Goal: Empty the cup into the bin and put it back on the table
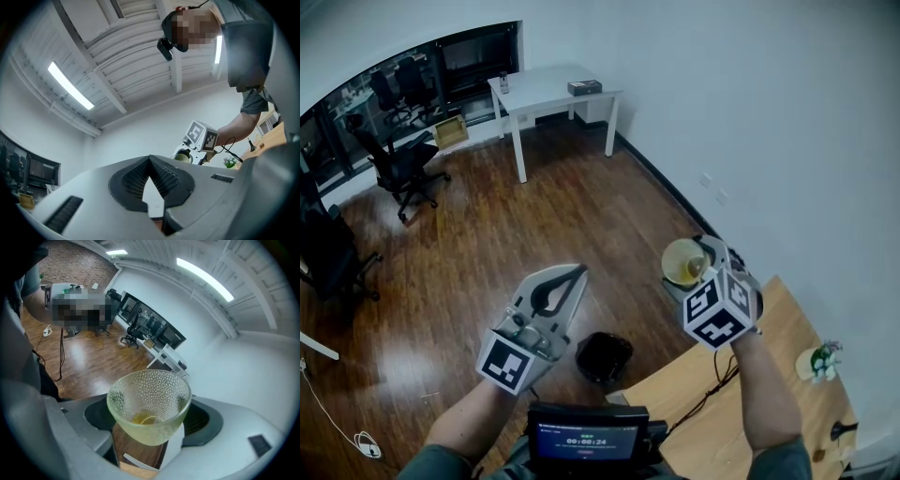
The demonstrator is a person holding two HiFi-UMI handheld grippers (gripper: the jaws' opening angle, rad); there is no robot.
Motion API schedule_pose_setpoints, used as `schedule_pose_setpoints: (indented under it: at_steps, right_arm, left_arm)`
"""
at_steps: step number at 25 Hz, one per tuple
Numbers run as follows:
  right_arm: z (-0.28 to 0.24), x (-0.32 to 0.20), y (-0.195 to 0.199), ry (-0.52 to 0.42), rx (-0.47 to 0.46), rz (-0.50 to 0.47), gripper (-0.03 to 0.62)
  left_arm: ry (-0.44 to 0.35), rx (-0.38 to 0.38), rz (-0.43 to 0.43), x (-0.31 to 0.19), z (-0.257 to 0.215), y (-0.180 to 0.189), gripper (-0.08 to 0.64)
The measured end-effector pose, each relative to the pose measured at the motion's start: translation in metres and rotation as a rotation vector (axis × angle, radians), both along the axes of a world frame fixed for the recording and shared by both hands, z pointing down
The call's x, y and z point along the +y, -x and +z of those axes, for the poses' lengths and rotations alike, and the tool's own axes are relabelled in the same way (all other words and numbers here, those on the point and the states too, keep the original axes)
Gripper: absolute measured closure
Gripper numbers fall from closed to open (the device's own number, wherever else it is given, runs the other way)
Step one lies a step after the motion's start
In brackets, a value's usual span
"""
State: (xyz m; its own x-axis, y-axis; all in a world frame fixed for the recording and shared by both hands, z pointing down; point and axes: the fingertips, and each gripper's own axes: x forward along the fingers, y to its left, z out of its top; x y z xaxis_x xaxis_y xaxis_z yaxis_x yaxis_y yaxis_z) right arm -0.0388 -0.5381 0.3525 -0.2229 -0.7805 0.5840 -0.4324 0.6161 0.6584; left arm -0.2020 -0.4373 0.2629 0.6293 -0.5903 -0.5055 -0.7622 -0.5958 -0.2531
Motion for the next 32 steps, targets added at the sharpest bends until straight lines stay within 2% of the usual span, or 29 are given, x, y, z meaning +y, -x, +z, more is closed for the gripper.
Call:
schedule_pose_setpoints:
  at_steps: [16, 32]
  right_arm:
    - [0.014, -0.013, -0.014, -0.045, 0.192, 0.008, 0.195]
    - [0.008, -0.015, -0.011, -0.084, 0.305, -0.010, 0.195]
  left_arm:
    - [0.038, 0.002, -0.016, -0.005, 0.014, 0.008, 0.561]
    - [0.061, 0.010, -0.032, -0.003, 0.021, 0.018, 0.561]
